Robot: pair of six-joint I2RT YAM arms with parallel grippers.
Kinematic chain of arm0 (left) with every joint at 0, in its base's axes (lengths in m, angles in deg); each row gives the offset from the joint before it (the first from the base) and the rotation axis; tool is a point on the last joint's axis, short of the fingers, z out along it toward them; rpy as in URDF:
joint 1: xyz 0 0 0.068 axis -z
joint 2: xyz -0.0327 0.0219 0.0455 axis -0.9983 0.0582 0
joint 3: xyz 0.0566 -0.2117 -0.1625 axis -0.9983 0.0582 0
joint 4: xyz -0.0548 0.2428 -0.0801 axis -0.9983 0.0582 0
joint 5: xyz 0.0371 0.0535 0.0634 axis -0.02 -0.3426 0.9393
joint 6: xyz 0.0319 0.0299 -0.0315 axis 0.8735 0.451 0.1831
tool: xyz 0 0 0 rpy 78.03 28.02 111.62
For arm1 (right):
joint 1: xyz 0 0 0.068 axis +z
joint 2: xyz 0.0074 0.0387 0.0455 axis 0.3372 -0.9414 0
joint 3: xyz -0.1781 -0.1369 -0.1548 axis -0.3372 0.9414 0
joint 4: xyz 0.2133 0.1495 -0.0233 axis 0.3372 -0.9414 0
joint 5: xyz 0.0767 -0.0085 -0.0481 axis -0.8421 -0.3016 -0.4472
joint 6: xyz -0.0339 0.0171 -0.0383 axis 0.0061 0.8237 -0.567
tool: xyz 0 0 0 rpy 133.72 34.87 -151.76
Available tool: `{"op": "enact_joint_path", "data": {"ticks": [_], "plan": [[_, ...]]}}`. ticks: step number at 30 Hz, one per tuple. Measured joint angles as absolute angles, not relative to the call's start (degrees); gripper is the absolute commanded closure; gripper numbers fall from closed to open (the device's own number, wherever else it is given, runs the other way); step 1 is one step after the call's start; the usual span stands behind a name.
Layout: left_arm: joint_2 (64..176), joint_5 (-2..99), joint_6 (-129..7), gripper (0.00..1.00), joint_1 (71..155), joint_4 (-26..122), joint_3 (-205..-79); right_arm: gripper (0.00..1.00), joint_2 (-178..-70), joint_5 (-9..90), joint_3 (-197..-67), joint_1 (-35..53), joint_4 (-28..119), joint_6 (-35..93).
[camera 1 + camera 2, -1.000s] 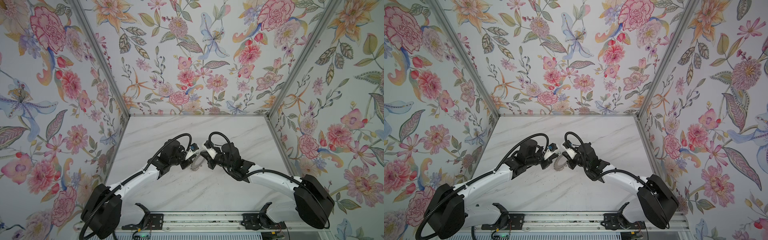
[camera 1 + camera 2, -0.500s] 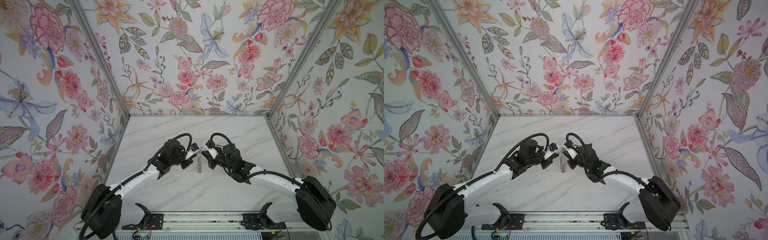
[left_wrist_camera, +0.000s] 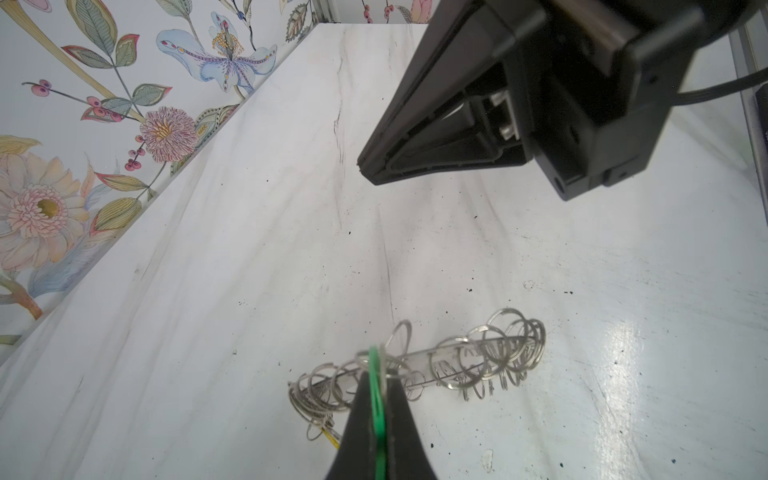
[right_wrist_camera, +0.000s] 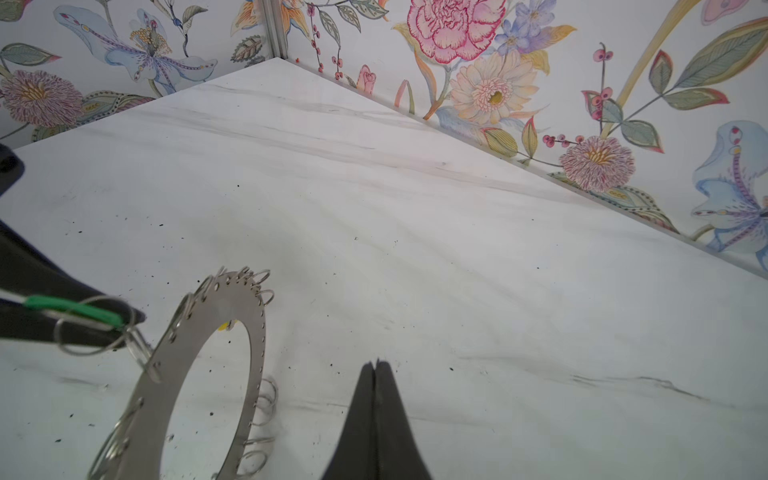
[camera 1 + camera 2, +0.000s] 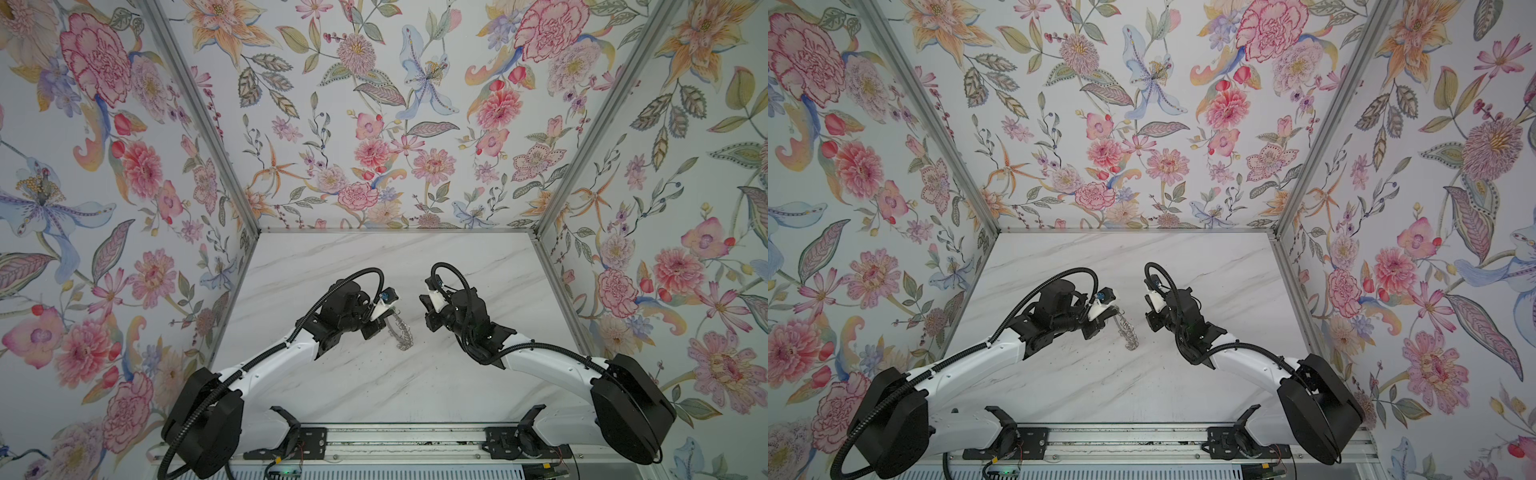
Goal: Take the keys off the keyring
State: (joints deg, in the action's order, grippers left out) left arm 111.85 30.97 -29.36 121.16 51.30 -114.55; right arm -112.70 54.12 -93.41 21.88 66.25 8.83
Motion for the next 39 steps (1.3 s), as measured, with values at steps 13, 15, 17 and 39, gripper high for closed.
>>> {"op": "enact_joint_path", "data": {"ticks": [13,15,17,39], "plan": [[112.1,30.9,-29.4,1.00,121.2,51.5,-114.5,0.64,-117.7,24.7,-93.3,14.3,68.6,13.3],[112.1,30.9,-29.4,1.00,121.2,51.5,-114.5,0.63,-118.2,21.6,-93.3,15.1,68.0,13.3],[112.1,30.9,-29.3,1.00,121.2,51.5,-114.5,0.63,-118.2,19.1,-93.3,15.9,68.1,13.2],[112.9,29.6,-29.3,1.00,121.1,52.7,-114.5,0.74,-122.5,16.7,-99.5,19.1,66.7,11.0]]}}
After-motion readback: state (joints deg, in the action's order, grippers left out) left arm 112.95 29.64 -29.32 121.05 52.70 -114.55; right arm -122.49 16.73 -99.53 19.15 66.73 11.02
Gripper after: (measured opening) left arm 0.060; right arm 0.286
